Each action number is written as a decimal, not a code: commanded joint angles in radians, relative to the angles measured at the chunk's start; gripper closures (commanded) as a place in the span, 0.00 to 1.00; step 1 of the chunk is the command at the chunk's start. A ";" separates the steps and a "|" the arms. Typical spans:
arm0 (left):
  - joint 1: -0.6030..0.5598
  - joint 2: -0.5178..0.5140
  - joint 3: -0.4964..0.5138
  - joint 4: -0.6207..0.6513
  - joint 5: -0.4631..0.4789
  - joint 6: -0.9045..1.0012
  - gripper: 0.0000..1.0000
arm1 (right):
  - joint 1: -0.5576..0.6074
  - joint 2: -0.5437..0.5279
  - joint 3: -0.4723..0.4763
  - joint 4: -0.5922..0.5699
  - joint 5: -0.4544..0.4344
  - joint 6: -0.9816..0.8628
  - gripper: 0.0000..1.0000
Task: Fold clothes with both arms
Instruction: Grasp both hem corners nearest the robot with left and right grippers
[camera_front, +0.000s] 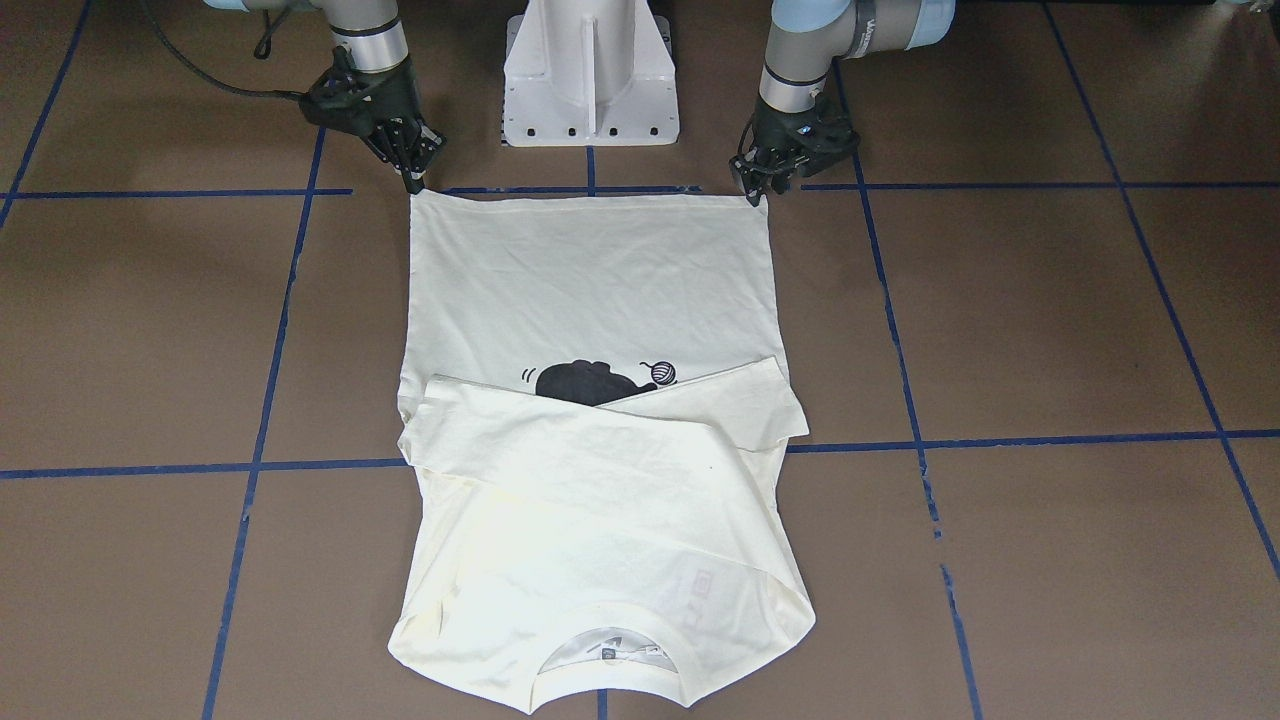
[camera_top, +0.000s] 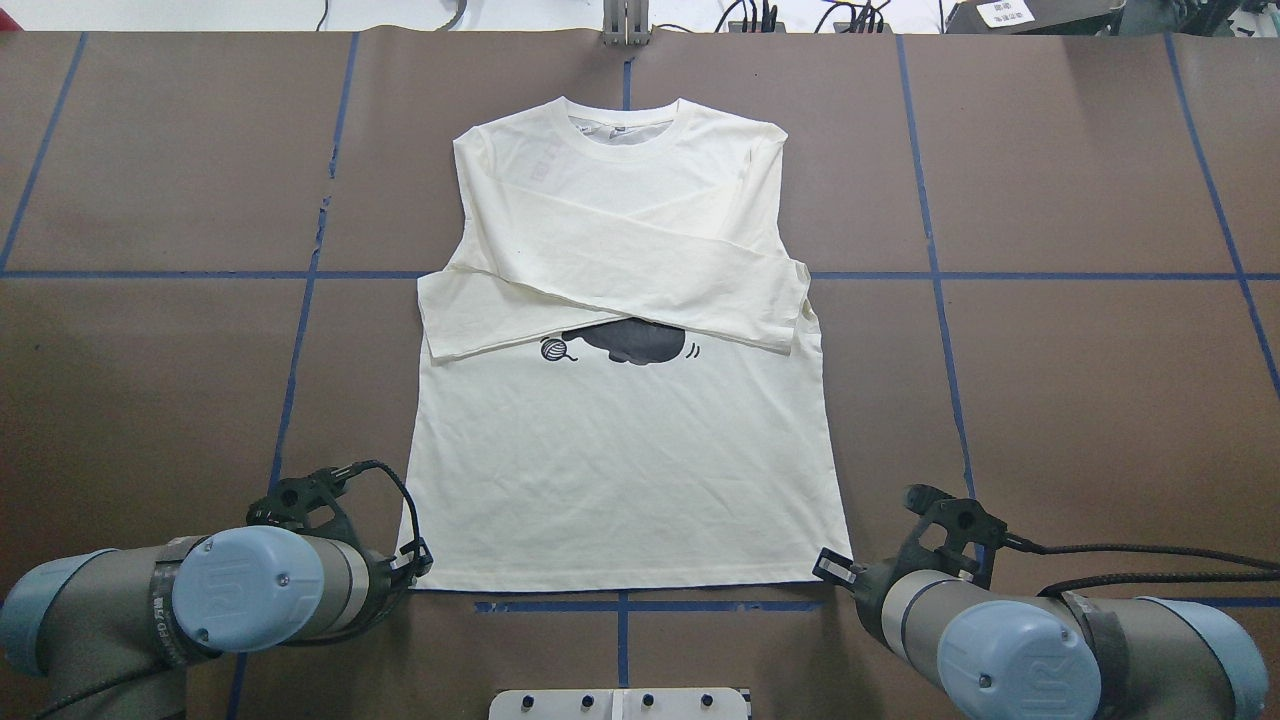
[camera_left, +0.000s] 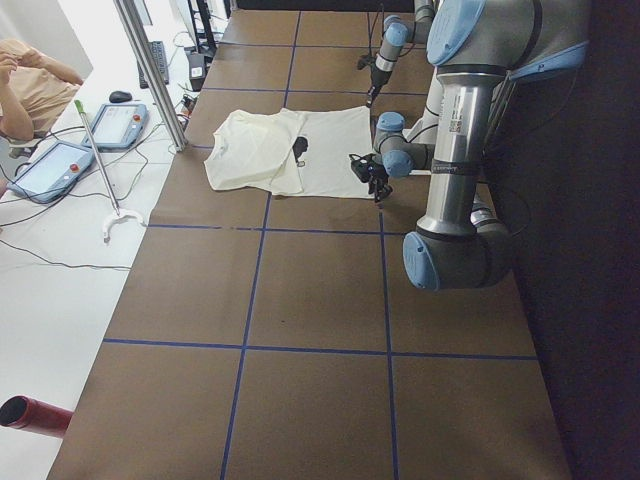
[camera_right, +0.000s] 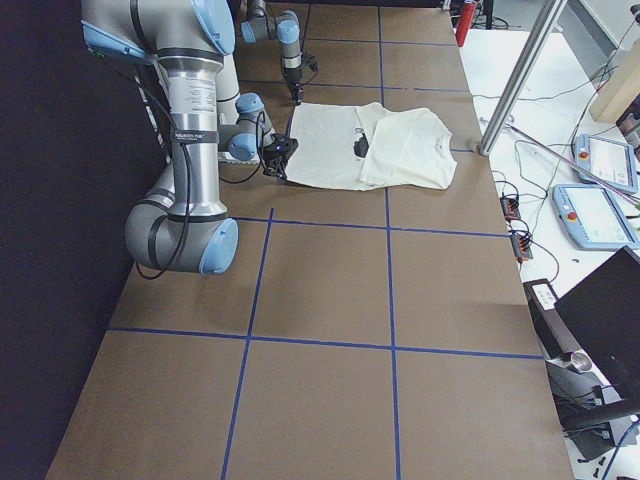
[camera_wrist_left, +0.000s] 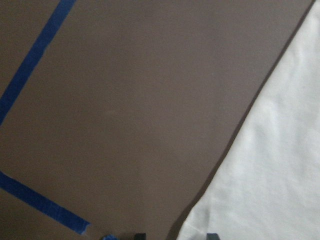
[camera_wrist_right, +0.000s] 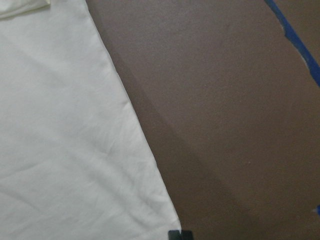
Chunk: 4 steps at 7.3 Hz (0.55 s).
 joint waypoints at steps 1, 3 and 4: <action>0.004 -0.002 0.001 -0.001 -0.003 0.005 0.60 | 0.000 -0.001 0.000 0.000 0.000 -0.001 1.00; 0.005 -0.002 0.008 -0.001 -0.003 0.004 0.71 | 0.000 -0.003 0.000 0.000 0.000 -0.001 1.00; 0.005 -0.005 0.006 -0.001 -0.006 0.004 1.00 | 0.000 -0.004 0.000 0.000 0.000 -0.001 1.00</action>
